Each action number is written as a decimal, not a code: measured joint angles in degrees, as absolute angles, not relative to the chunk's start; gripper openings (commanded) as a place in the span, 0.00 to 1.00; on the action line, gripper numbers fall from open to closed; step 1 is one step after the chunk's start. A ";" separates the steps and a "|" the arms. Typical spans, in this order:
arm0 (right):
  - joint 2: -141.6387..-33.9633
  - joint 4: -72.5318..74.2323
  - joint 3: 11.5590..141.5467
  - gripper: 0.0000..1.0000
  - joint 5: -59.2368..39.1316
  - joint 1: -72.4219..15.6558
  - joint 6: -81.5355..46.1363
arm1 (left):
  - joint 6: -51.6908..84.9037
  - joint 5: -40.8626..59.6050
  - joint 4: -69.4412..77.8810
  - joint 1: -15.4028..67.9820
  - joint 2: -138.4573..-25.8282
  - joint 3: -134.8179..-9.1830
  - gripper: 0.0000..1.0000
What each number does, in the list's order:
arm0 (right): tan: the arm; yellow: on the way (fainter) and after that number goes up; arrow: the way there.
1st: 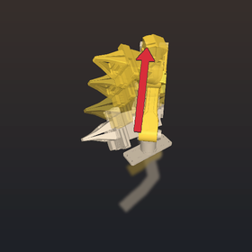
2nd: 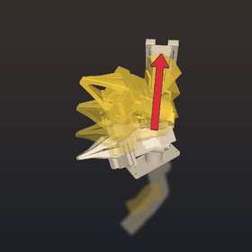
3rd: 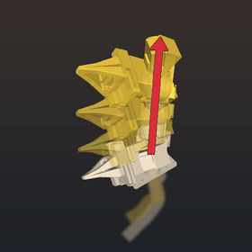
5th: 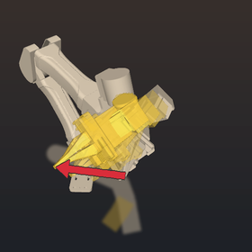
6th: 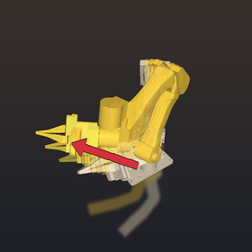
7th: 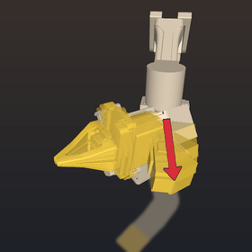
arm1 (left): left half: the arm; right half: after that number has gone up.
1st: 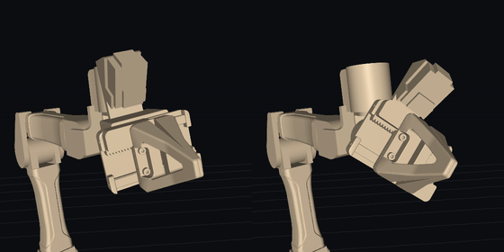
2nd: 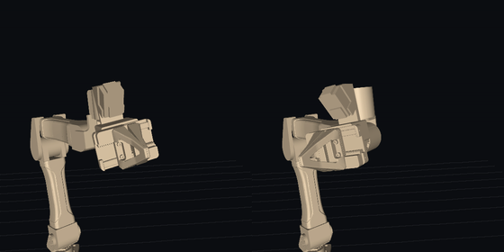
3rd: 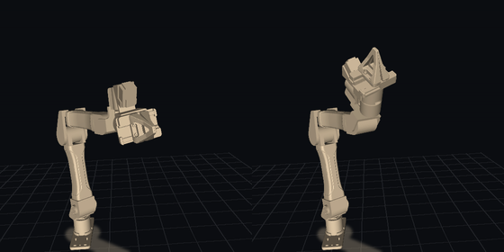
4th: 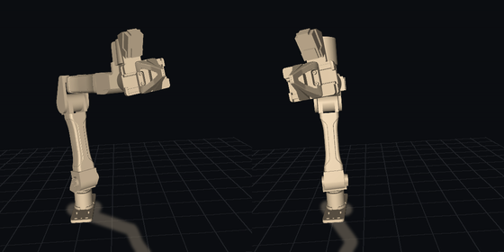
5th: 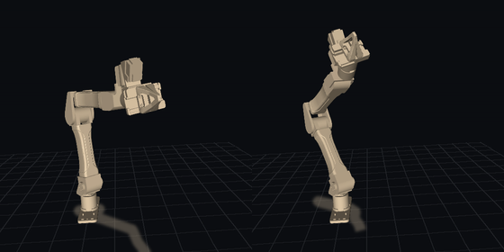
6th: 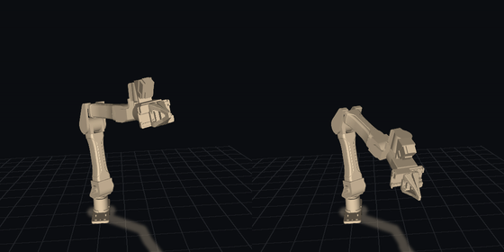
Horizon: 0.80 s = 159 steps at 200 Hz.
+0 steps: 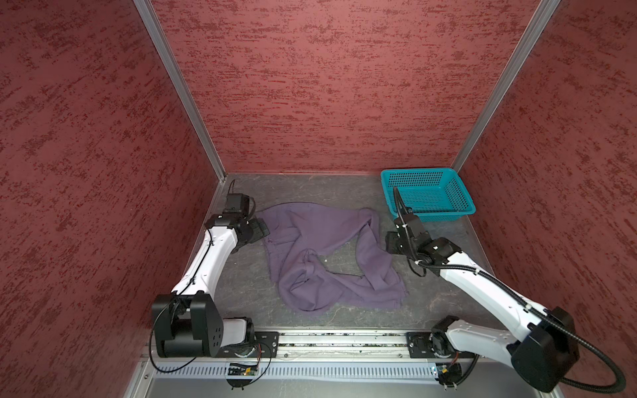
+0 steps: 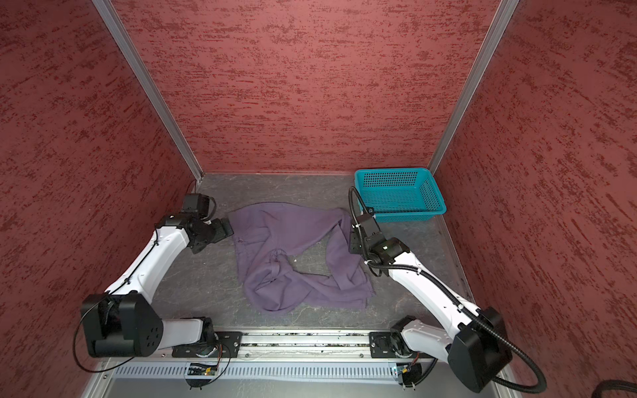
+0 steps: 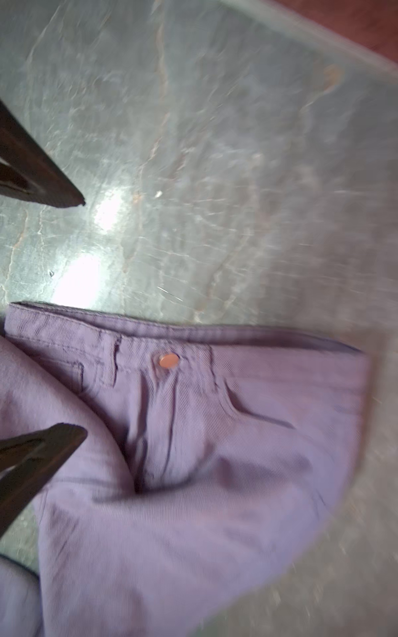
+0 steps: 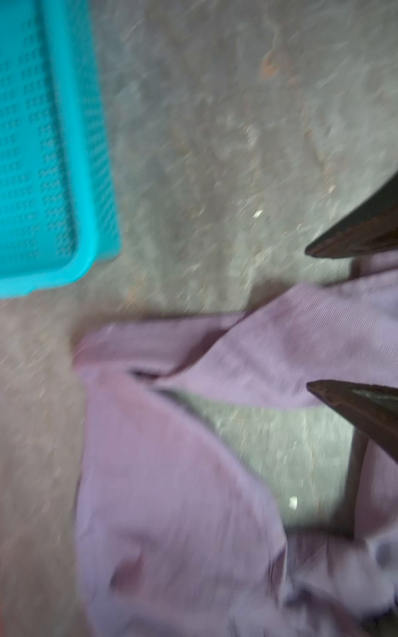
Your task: Fold and stack the trousers
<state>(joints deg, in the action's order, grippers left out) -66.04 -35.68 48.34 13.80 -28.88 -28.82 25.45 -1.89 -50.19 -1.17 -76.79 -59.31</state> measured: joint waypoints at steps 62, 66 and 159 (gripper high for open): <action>-69.93 -32.75 39.00 0.30 6.11 -26.57 -33.71 | 28.82 4.25 -41.58 -0.82 -80.93 -52.21 0.76; -70.46 -31.92 38.81 0.29 5.39 -26.52 -33.87 | 28.99 4.47 -41.15 -0.93 -81.17 -52.21 0.74; -79.99 -18.70 37.58 0.00 -2.28 -23.97 -36.16 | 29.71 10.57 -34.09 -7.29 -87.42 -48.31 0.21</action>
